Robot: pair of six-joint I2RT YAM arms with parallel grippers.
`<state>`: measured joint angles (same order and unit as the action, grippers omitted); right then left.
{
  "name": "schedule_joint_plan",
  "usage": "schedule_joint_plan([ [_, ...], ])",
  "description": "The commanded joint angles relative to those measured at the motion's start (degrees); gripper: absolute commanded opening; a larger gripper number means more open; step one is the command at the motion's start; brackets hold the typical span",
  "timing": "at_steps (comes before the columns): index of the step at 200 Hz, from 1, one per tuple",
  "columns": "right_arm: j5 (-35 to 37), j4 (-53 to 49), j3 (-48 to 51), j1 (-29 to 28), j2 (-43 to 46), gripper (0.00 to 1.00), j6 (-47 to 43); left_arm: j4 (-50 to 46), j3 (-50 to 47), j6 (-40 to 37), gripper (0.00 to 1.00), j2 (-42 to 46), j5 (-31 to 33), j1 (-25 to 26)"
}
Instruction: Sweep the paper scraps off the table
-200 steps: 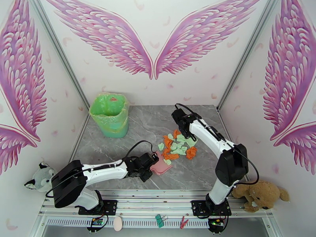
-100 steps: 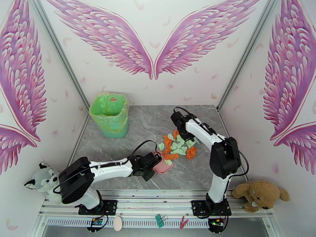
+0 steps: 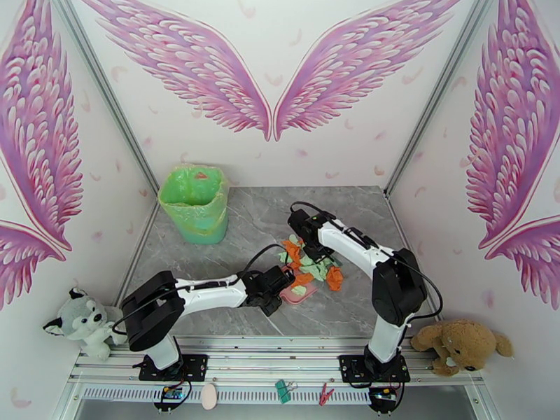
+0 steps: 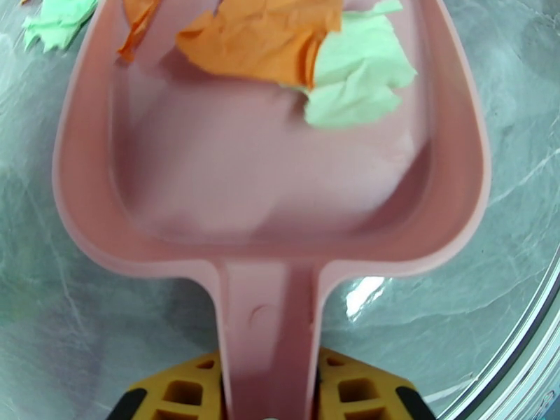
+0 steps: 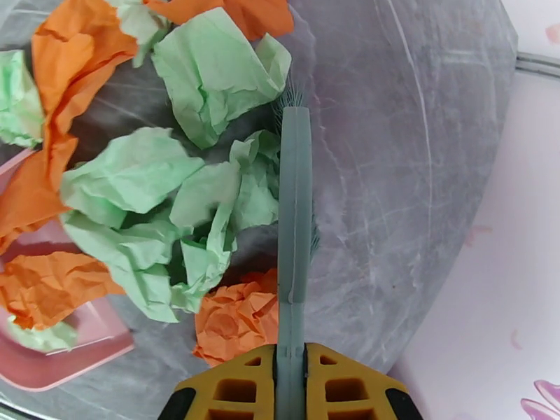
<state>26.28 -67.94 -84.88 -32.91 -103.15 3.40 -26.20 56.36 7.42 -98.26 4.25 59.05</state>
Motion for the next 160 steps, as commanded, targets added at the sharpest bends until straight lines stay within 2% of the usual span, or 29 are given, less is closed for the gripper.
schedule_joint_plan([
  [1, -5.27, -1.38, 0.64, -2.39, 1.82, 0.0, 1.41, -0.35, 2.14, -0.87, 0.0, -2.14, -0.17, 0.19],
  [60, -10.62, -2.5, 1.48, -7.2, 5.18, 0.0, 3.0, 0.42, 3.54, -1.36, 0.0, -4.16, 0.32, -0.06],
  [108, -12.97, -3.84, 0.27, -7.88, 11.5, 0.0, 4.16, 2.55, 2.89, -0.82, 0.0, -4.55, -0.79, -0.16],
  [131, -11.23, -5.96, -1.24, -7.88, 13.85, 0.0, 4.54, 3.15, 2.46, -0.55, 0.0, -4.48, -0.91, -0.19],
  [160, -3.46, -10.51, -2.83, -7.84, 14.8, 0.0, 6.02, 3.35, 1.72, -0.51, 0.0, -3.79, -0.57, -0.25],
])
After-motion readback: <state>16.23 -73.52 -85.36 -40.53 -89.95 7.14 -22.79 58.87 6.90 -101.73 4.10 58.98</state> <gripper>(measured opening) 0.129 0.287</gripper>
